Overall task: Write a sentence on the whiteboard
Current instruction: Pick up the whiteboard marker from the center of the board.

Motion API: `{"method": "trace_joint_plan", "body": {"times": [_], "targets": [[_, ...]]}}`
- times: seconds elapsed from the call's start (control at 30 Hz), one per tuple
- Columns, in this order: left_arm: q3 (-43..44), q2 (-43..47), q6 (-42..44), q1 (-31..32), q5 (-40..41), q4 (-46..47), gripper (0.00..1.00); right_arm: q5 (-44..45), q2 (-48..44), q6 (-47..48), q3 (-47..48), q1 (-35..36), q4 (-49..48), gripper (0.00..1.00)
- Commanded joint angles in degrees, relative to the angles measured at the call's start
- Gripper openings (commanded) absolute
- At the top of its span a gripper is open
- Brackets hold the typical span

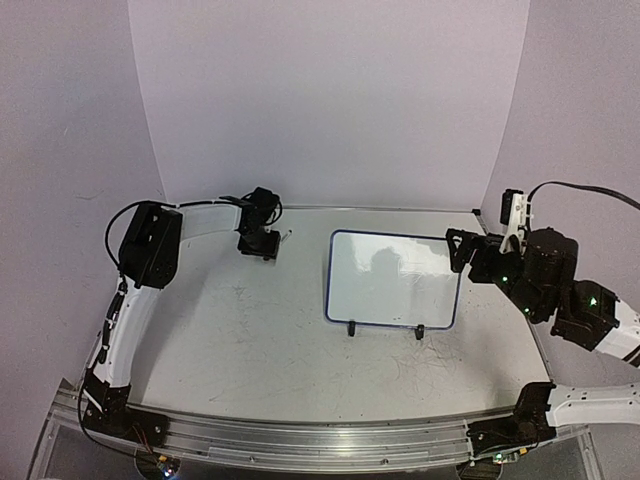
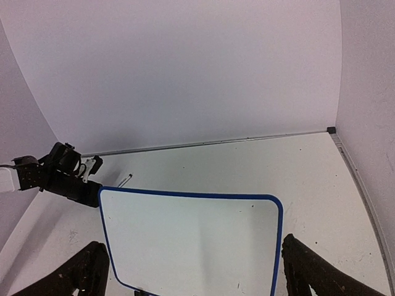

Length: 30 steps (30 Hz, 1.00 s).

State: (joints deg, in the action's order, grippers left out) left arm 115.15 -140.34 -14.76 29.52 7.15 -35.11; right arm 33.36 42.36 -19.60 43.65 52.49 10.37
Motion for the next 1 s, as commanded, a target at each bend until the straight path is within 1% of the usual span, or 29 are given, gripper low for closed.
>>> {"method": "trace_joint_plan", "body": {"times": [0.0,0.17,0.27,0.4,0.5,0.63,0.8,0.97], "targets": [[1.77,-1.27,1.88,0.87,-2.57,-1.01,0.47,-0.44,1.28,-0.85,3.4,0.04,-0.46,0.98],[2.8,-2.17,3.11,0.98,-4.76,-0.84,0.37,-1.64,0.99,-3.27,3.81,0.04,0.38,0.98],[2.74,-2.33,3.76,0.97,-5.29,-0.83,0.3,-0.89,0.13,-5.11,3.71,0.03,0.86,0.98],[0.56,-0.16,3.94,1.06,-5.09,-0.68,0.22,-1.09,-2.24,-5.94,3.96,0.02,1.51,0.98],[-1.7,2.32,3.87,1.07,-4.78,-0.39,0.19,-1.2,-5.12,-6.86,3.74,0.06,1.57,0.98],[-5.61,7.36,3.48,1.39,-5.03,0.58,0.14,1.17,-7.43,-7.44,3.95,-0.01,1.49,0.98],[-11.83,14.87,2.2,1.73,-5.3,2.03,0.1,1.11,-7.44,-9.04,4.74,0.02,2.07,0.98],[-23.0,27.51,-0.1,1.81,-5.33,4.4,0.09,-1.37,-4.44,-10.59,5.99,0.02,2.11,0.98]]}}
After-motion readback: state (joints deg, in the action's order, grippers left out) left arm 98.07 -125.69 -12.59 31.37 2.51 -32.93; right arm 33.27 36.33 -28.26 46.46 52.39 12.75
